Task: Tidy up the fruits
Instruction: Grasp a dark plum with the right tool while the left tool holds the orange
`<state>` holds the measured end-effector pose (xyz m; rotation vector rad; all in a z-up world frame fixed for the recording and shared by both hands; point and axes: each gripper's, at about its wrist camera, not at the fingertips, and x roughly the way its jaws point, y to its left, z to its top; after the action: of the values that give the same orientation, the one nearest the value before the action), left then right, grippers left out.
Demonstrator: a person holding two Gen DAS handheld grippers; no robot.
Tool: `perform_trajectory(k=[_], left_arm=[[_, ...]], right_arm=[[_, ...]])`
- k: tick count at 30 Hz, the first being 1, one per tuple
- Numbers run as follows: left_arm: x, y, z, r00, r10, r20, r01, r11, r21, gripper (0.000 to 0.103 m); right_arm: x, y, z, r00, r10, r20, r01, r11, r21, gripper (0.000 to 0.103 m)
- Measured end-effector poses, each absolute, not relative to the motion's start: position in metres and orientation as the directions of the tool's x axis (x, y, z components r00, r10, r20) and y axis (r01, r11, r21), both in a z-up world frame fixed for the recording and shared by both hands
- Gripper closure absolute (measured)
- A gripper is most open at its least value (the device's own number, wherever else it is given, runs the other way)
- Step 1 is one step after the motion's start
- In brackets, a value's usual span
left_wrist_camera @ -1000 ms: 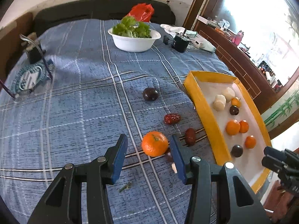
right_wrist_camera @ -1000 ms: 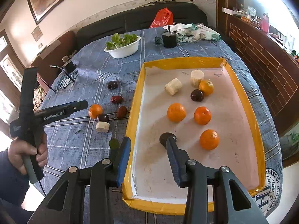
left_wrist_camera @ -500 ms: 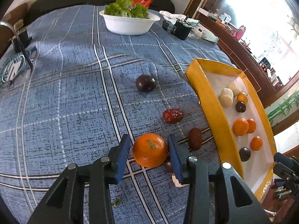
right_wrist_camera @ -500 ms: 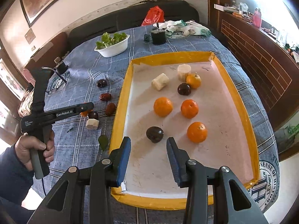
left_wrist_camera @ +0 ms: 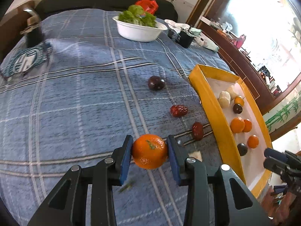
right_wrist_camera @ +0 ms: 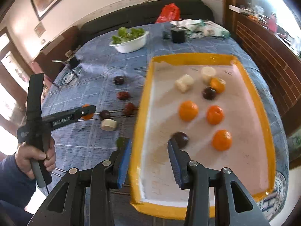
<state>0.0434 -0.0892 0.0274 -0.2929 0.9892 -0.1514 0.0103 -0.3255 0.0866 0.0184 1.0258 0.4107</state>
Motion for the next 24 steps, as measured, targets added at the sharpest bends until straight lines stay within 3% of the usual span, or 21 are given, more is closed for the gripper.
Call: perform_trajectory(k=[10, 24], left_arm=[[-0.007, -0.068, 0.03, 0.55, -0.202, -0.81, -0.055, 0.959, -0.276, 0.068], [-0.053, -0.064, 0.035, 0.556, -0.154, -0.817, -0.039, 0.977, -0.21, 0.067]], right_arm=[[0.049, -0.259, 0.07, 0.266, 0.473, -0.84, -0.415, 0.843, 0.343, 0.057], [0.082, -0.189, 0.031, 0.195, 0.379, -0.905, -0.587, 0.784, 0.202, 0.057]])
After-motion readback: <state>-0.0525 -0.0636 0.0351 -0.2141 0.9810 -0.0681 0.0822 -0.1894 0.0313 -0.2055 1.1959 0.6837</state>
